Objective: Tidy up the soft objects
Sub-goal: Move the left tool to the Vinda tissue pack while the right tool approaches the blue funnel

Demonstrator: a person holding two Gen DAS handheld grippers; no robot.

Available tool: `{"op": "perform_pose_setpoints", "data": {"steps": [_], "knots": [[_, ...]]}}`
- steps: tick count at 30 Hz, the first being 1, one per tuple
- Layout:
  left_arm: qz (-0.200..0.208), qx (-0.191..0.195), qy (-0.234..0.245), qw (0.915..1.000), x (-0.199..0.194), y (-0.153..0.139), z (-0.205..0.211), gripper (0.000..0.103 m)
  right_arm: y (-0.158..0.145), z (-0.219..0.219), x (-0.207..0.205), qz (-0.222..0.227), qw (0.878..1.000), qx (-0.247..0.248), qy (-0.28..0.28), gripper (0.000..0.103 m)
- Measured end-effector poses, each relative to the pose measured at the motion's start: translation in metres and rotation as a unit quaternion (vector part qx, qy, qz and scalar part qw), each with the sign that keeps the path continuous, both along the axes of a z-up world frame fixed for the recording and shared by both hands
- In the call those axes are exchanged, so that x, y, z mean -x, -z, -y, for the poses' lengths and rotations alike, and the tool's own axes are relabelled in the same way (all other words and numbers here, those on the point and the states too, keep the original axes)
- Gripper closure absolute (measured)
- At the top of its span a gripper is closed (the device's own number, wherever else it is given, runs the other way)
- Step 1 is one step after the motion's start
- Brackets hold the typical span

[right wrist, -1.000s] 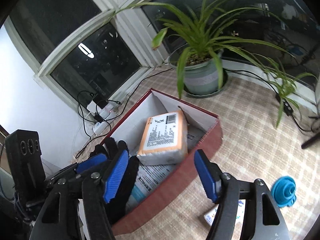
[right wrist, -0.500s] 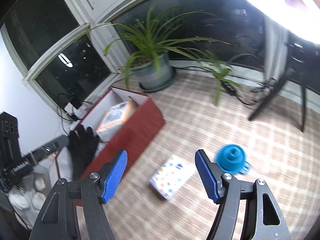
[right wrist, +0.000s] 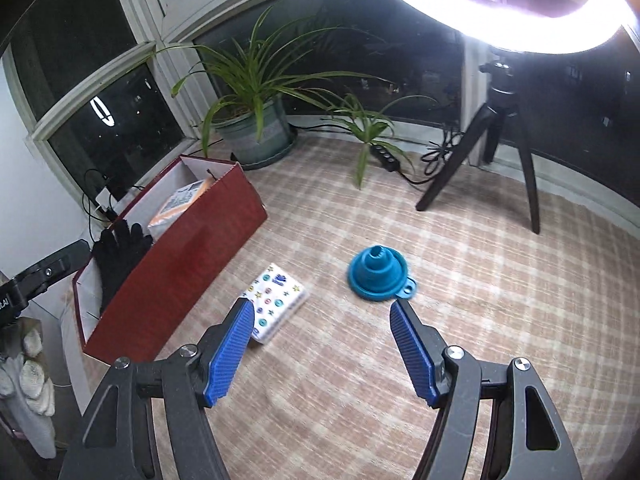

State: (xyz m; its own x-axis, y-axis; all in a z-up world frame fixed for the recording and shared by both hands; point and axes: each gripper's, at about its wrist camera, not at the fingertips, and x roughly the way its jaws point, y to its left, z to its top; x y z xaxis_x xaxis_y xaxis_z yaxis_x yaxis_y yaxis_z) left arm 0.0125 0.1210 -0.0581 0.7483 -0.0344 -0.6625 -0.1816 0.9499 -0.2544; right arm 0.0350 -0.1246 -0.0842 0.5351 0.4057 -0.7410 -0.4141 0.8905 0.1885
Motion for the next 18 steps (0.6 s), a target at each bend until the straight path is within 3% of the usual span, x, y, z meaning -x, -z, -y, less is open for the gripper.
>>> {"op": "perform_pose_setpoints", "data": {"steps": [7, 18], "knots": [[-0.008, -0.003, 0.023, 0.9997, 0.000, 0.007, 0.024, 0.034, 0.009, 0.013, 0.008, 0.015, 1.000, 0.022, 0.014, 0.036], [-0.052, -0.005, 0.076, 0.9957, -0.008, 0.047, 0.066, 0.034, 0.020, 0.017, 0.013, 0.043, 0.997, 0.062, 0.009, 0.036]]}}
